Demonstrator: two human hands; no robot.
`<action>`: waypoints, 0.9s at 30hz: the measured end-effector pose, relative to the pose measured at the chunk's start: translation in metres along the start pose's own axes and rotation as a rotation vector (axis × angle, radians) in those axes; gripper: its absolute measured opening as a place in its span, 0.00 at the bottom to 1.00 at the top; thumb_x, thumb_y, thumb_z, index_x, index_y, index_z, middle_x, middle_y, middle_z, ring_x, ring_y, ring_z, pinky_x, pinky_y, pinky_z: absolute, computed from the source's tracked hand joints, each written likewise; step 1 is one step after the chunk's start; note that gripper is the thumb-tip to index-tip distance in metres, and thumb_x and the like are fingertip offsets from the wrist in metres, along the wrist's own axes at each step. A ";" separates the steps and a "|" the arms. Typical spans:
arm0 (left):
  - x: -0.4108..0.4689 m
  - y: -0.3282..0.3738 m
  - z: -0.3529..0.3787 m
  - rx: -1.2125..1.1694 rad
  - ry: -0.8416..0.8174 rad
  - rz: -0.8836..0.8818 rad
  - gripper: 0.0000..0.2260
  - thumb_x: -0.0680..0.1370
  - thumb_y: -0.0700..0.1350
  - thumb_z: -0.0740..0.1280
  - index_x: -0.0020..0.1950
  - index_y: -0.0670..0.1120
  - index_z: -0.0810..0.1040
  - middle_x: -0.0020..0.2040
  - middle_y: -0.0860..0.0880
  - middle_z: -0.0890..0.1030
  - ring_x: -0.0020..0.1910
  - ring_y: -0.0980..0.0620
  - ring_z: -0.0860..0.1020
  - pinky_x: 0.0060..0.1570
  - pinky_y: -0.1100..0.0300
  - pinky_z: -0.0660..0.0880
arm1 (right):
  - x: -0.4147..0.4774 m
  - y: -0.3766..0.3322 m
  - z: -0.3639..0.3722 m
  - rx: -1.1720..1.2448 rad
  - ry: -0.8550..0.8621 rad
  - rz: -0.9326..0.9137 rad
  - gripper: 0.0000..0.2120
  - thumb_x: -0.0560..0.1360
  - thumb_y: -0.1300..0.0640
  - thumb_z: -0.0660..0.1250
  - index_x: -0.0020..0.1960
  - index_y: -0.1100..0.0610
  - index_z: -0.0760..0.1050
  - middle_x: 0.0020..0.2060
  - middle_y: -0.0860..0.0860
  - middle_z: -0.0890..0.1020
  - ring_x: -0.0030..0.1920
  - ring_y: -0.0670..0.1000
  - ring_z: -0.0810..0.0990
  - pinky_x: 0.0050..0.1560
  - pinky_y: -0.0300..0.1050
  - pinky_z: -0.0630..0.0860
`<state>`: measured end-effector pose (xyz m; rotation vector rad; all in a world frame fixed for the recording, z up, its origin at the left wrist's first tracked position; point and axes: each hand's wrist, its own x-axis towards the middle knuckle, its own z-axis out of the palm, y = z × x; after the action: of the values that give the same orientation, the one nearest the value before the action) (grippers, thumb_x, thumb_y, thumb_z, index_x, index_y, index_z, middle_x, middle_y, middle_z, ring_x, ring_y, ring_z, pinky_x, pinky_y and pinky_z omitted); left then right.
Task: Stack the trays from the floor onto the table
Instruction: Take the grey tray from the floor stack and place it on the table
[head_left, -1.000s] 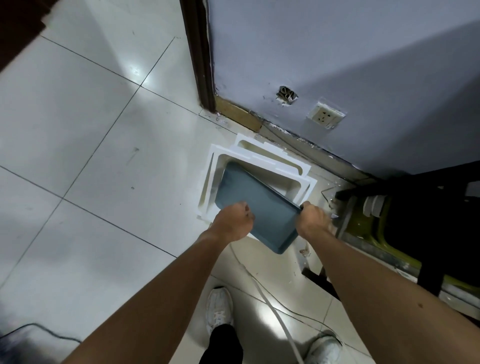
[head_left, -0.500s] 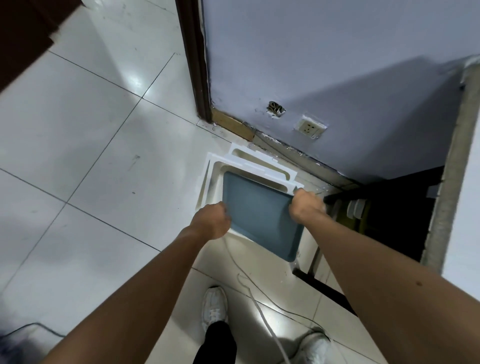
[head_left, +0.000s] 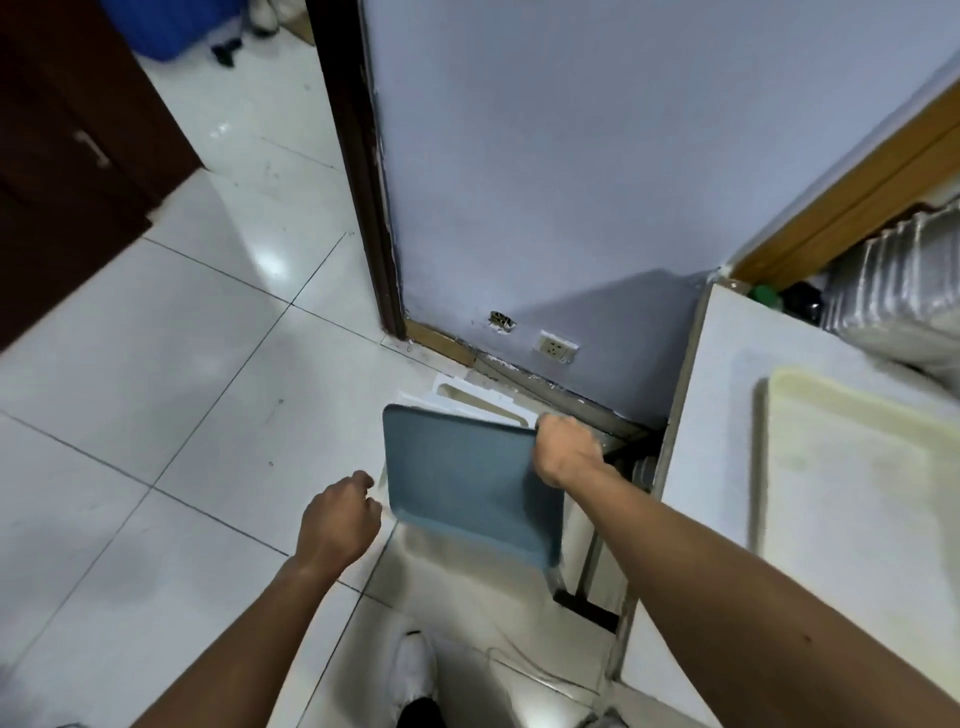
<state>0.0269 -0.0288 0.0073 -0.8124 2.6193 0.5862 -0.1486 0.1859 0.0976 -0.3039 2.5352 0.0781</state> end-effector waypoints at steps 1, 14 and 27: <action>-0.007 -0.001 -0.010 0.011 0.020 0.003 0.14 0.79 0.45 0.62 0.62 0.47 0.79 0.55 0.47 0.84 0.52 0.44 0.82 0.49 0.55 0.77 | -0.007 0.000 -0.011 0.026 0.003 -0.016 0.17 0.80 0.63 0.57 0.68 0.58 0.74 0.64 0.60 0.78 0.64 0.62 0.77 0.60 0.52 0.75; -0.067 0.057 -0.125 -0.198 0.091 -0.012 0.25 0.84 0.55 0.55 0.76 0.42 0.62 0.73 0.42 0.71 0.68 0.40 0.73 0.64 0.48 0.71 | -0.089 0.051 -0.151 0.288 0.122 -0.103 0.20 0.76 0.62 0.59 0.66 0.53 0.76 0.62 0.58 0.80 0.62 0.63 0.78 0.60 0.52 0.76; -0.113 0.204 -0.180 -0.374 0.364 0.165 0.12 0.83 0.49 0.60 0.62 0.44 0.74 0.57 0.44 0.80 0.55 0.41 0.78 0.54 0.50 0.74 | -0.177 0.186 -0.245 0.474 0.246 -0.091 0.25 0.75 0.68 0.56 0.65 0.52 0.79 0.62 0.54 0.81 0.63 0.59 0.77 0.60 0.46 0.75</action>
<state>-0.0406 0.0906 0.2675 -0.8843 2.9739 1.0900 -0.1819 0.3726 0.3976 -0.2481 2.6744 -0.6213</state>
